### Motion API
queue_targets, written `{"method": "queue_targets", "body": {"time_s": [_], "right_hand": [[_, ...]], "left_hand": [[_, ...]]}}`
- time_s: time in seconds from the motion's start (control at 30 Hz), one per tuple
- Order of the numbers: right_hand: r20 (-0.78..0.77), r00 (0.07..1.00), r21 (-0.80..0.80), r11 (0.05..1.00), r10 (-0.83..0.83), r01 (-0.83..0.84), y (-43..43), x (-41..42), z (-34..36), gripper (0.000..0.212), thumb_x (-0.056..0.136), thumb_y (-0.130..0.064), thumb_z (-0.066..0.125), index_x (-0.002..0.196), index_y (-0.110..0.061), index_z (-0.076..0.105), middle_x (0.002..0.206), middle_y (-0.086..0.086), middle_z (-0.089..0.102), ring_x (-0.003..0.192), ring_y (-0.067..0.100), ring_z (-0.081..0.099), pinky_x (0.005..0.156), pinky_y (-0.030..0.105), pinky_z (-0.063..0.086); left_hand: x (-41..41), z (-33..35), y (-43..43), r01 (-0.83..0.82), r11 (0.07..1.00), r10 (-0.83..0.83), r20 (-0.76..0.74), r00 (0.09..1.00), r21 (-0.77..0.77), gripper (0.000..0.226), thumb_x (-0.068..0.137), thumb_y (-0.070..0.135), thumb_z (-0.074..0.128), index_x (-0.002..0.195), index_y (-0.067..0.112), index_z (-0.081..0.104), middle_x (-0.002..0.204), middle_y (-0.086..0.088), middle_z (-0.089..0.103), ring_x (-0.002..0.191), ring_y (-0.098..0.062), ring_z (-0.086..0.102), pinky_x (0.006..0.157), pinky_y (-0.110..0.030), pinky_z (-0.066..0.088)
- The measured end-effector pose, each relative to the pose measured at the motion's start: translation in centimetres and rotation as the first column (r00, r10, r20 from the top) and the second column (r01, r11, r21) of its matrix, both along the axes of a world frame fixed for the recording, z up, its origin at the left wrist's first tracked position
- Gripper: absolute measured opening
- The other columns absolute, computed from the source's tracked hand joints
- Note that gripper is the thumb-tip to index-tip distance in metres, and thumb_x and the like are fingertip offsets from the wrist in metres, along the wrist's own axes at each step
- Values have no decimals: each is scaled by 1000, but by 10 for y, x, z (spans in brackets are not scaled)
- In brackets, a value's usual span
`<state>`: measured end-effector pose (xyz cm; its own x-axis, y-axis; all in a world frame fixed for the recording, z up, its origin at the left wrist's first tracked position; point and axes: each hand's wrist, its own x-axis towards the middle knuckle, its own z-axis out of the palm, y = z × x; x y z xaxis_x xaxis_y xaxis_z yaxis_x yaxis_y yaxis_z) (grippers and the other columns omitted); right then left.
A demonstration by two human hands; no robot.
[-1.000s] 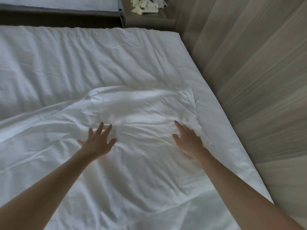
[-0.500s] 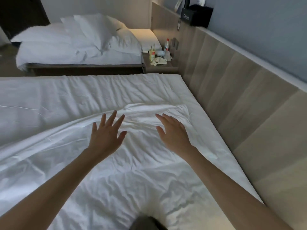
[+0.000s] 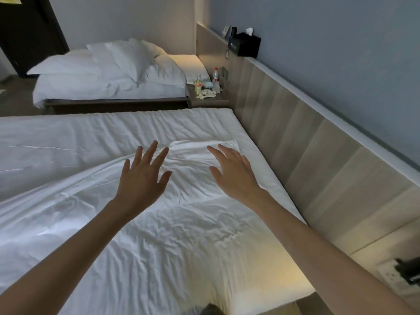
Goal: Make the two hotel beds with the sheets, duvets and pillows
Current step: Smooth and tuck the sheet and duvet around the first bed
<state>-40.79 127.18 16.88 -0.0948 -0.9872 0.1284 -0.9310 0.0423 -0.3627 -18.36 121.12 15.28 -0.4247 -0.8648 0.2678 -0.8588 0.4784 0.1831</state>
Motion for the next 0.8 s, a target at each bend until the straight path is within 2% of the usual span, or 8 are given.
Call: {"method": "queue_targets", "body": {"time_s": [0.23, 0.5, 0.8], "right_hand": [[-21, 997, -29, 997, 70, -70, 40, 3, 24, 52, 103, -32, 39, 153, -32, 23, 161, -2, 17, 149, 19, 9, 120, 47, 7], [-35, 982, -14, 983, 184, -185, 82, 20, 23, 54, 102, -31, 40, 153, -31, 21, 161, -2, 16, 149, 20, 8, 121, 47, 6], [-14, 964, -45, 963, 265, -265, 92, 115, 23, 55, 101, -30, 43, 153, -30, 23, 161, -1, 18, 148, 19, 12, 120, 47, 8]], "left_hand": [[11, 17, 56, -42, 996, 40, -26, 999, -74, 62, 96, 42, 48, 151, 22, 30, 160, -6, 18, 147, -36, 14, 111, -59, 26], [30, 20, 119, -151, 986, 148, -41, 988, -69, 61, 95, 38, 51, 150, 21, 32, 160, -6, 21, 146, -37, 16, 109, -61, 27], [129, 22, 145, -205, 975, 202, -46, 978, -89, 61, 94, 39, 52, 149, 21, 34, 159, -7, 23, 145, -38, 19, 110, -62, 27]]}}
